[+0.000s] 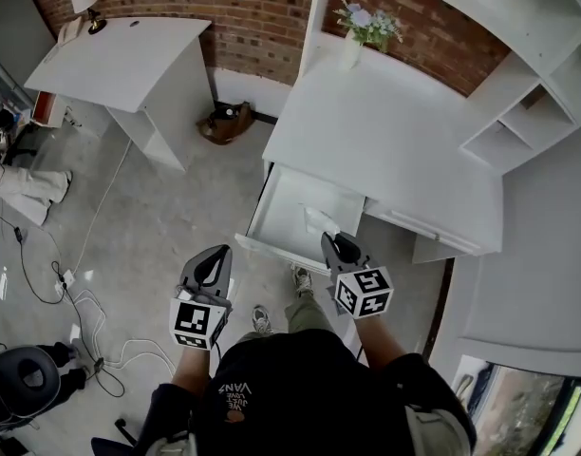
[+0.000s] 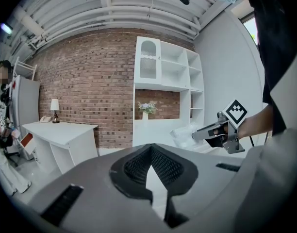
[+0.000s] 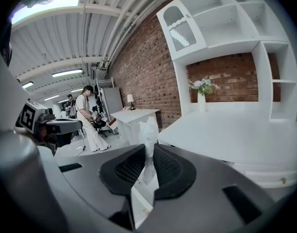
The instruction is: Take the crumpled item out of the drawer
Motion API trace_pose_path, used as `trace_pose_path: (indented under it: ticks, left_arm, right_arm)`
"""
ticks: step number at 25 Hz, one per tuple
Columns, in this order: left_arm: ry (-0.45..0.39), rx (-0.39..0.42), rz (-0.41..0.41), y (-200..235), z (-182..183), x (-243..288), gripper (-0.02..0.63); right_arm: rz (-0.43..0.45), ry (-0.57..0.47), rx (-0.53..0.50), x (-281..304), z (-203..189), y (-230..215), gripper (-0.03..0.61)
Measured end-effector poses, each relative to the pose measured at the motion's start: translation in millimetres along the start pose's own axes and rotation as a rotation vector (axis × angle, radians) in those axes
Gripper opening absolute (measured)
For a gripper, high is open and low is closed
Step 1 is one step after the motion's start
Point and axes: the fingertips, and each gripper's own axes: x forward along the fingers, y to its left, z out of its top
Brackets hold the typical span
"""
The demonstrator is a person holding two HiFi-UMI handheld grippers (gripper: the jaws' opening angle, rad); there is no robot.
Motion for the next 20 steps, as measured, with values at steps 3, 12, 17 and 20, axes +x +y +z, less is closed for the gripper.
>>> trace_pose_path:
  ticks: [3, 12, 17, 20]
  left_arm:
    - [0.009, -0.018, 0.021, 1.7, -0.7, 19.5, 0.006]
    - [0.029, -0.075, 0.106, 20.3, -6.3, 66.9, 0.006]
    - [0.052, -0.100, 0.141, 35.2, -17.5, 80.2, 0.006]
    - [0.057, -0.111, 0.162, 42.8, -22.7, 84.6, 0.006]
  right_arm:
    - [0.037, 0.044, -0.005, 27.4, -6.2, -13.3, 0.044]
    - [0.149, 0.181, -0.041, 117.7, -30.4, -43.1, 0.044]
    - [0.201, 0.279, -0.054, 161.7, -59.8, -46.3, 0.045]
    - [0.231, 0.353, -0.066, 183.0, -85.8, -46.1, 0.044]
